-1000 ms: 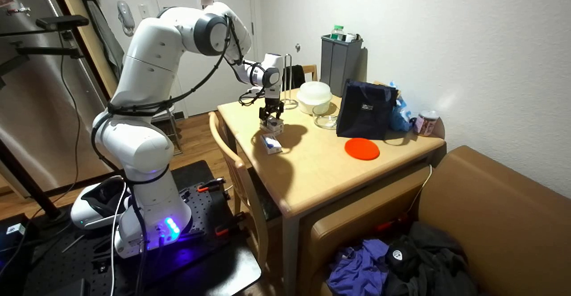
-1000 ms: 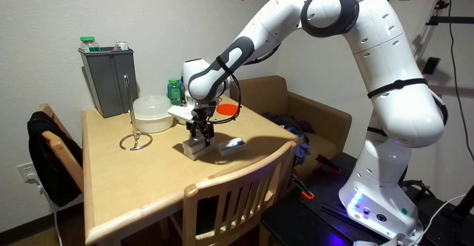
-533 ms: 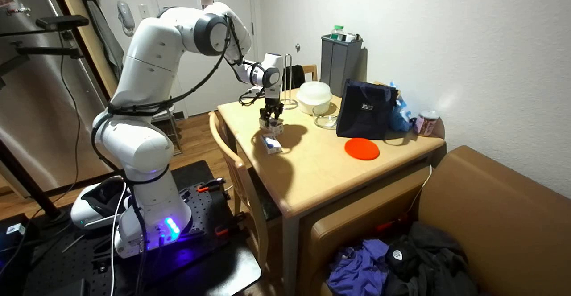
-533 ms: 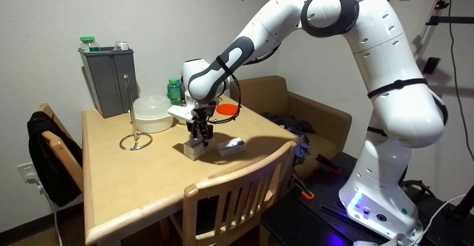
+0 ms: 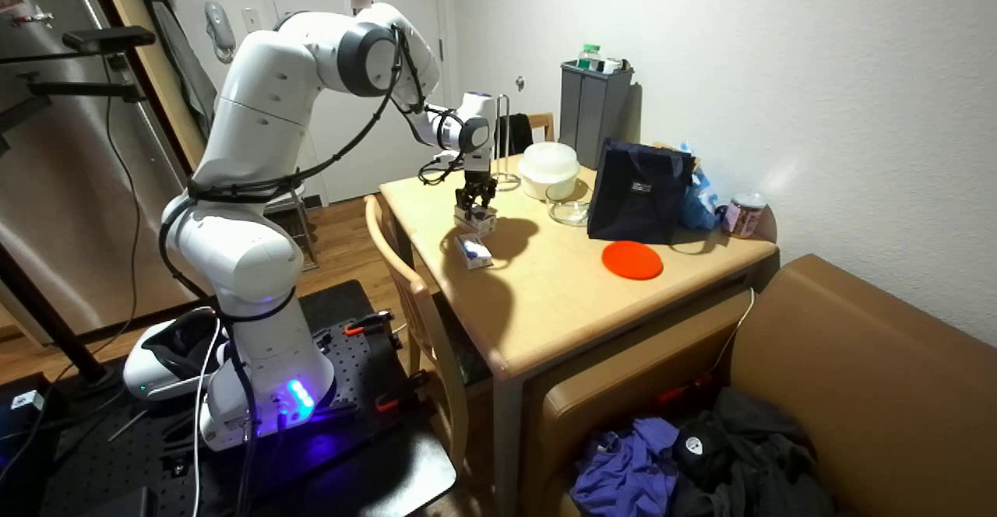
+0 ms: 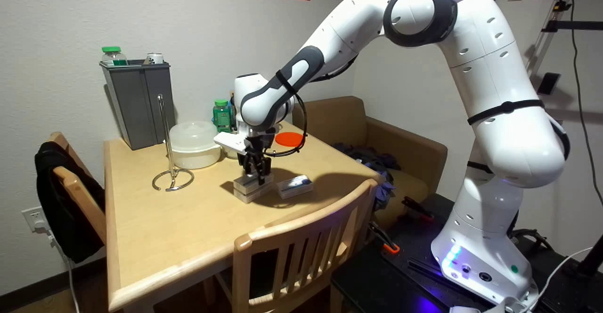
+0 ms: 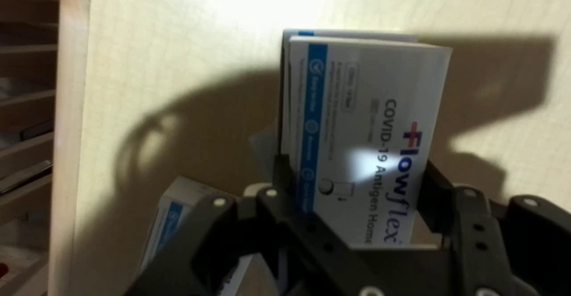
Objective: Unstack the small white boxes
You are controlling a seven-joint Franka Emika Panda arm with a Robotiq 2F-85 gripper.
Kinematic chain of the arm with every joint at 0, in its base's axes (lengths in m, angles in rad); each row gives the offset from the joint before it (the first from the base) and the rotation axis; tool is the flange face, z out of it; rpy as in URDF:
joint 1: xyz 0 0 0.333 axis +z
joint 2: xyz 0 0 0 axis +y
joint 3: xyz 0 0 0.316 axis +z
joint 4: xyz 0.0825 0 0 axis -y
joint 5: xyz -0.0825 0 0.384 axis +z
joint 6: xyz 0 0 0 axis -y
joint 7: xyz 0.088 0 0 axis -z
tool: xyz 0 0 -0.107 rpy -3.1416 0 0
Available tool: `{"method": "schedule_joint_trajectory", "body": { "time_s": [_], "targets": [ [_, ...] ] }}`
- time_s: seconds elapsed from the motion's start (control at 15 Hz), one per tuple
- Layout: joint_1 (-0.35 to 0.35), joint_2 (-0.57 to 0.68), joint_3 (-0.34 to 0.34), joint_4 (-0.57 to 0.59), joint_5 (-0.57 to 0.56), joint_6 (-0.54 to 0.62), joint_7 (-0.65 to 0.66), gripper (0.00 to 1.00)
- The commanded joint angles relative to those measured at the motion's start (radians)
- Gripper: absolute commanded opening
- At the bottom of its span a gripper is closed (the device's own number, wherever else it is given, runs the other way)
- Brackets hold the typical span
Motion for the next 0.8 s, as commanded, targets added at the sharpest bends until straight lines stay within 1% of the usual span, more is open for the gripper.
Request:
{"method": "schedule_joint_trajectory", "body": {
  "time_s": [0.0,0.07,0.53,0.6,0.67,0.73],
  "targets": [
    [-0.013,-0.093,-0.015,-0.111,0.011,0.065,-0.003,0.67],
    [-0.017,-0.113,-0.019,-0.138,0.011,0.082,0.0,0.7],
    [-0.059,-0.25,-0.044,-0.329,0.012,0.162,0.005,0.72],
    [-0.069,-0.27,-0.045,-0.356,0.016,0.177,0.005,0.77],
    [-0.079,-0.286,-0.044,-0.38,0.022,0.196,0.002,0.73],
    [-0.089,-0.302,-0.042,-0.402,0.028,0.213,0.0,0.75]
  ]
}}
